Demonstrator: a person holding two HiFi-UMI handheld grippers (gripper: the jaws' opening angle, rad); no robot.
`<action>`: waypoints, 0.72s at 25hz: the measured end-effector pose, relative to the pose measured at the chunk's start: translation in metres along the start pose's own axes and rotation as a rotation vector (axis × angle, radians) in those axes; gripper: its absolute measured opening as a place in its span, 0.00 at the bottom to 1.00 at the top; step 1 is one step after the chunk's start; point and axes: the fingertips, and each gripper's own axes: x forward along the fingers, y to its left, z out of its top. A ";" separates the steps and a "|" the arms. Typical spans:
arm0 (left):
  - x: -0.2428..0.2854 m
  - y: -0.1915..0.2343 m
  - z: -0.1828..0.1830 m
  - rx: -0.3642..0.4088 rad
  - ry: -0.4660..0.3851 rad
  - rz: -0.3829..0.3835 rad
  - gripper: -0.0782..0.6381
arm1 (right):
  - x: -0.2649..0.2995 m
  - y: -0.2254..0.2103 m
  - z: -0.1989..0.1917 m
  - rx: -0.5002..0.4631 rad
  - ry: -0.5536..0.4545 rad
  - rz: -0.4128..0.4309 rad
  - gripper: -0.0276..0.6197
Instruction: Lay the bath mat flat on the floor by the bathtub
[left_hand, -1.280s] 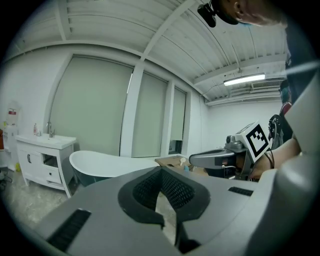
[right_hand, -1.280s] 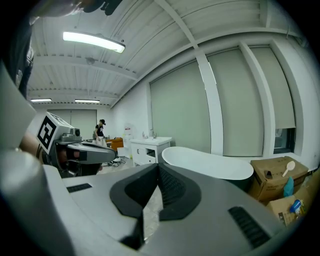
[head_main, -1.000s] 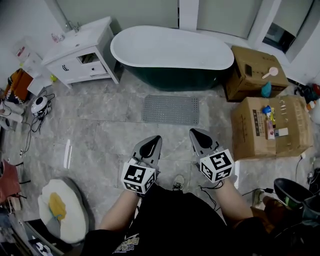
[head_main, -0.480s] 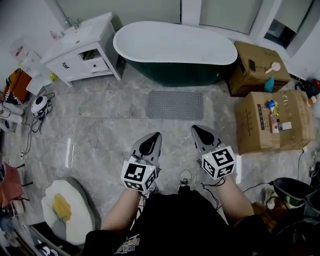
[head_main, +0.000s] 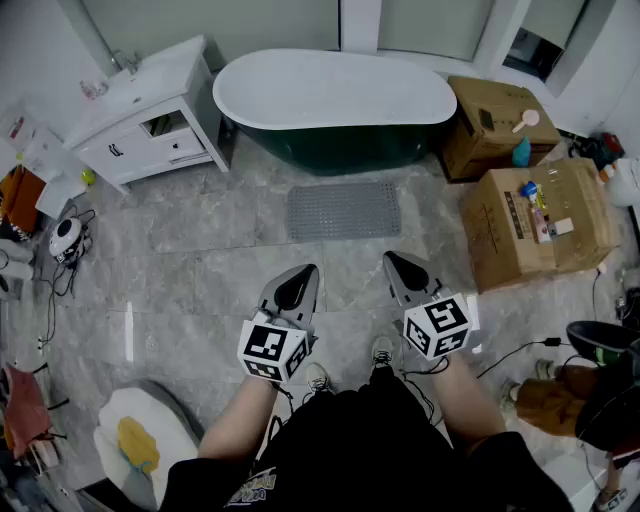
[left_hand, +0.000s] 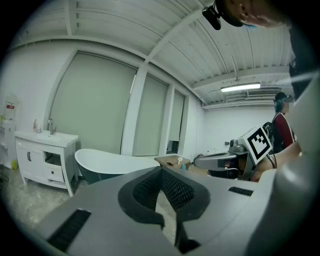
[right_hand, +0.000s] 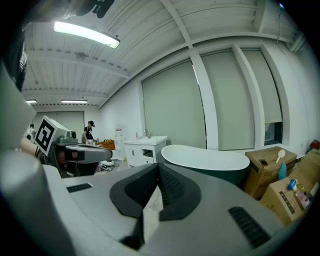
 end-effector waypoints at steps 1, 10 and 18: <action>-0.003 0.002 -0.001 0.000 0.002 -0.012 0.13 | 0.000 0.005 -0.001 0.002 0.001 -0.010 0.07; -0.021 0.012 -0.007 0.009 0.022 -0.087 0.13 | -0.005 0.031 -0.007 0.020 -0.005 -0.078 0.07; -0.040 0.021 -0.011 0.012 0.020 -0.103 0.13 | -0.007 0.052 -0.010 0.028 -0.025 -0.105 0.07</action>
